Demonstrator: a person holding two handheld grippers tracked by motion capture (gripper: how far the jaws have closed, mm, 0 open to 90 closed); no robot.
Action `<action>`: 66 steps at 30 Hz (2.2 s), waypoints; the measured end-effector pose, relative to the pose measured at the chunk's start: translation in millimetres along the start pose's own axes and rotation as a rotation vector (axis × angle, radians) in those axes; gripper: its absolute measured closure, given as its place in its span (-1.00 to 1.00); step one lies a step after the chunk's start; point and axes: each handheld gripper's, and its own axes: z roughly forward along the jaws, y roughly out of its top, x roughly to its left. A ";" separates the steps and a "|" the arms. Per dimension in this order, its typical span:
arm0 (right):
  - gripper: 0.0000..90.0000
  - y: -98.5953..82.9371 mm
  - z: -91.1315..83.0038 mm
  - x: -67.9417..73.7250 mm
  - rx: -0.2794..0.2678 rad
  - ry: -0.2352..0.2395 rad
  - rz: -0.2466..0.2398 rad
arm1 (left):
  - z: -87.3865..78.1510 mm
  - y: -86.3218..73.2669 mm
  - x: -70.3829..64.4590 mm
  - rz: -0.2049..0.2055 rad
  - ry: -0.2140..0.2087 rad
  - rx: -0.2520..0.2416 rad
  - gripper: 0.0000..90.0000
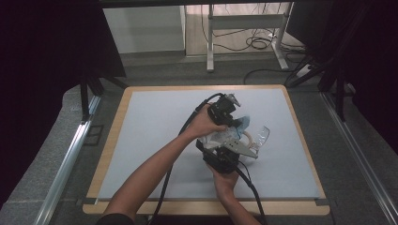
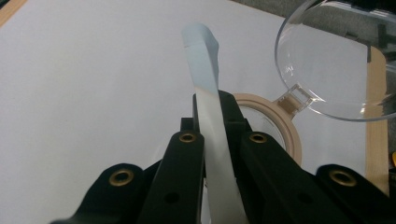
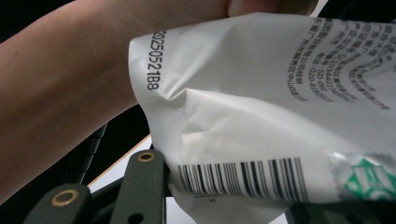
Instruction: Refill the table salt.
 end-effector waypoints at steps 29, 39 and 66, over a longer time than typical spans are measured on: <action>0.39 -3.4 2.1 -0.4 0.026 0.016 -0.025 | -2.8 -7.1 0.6 -0.017 0.014 -0.023 0.98; 0.38 -9.2 -1.4 -3.6 0.058 0.026 -0.061 | -2.9 -12.8 -1.2 -0.014 0.022 -0.036 0.97; 0.15 -28.0 -17.8 -21.1 0.218 -0.010 -0.136 | -9.5 -28.8 -2.3 -0.047 -0.003 -0.101 0.97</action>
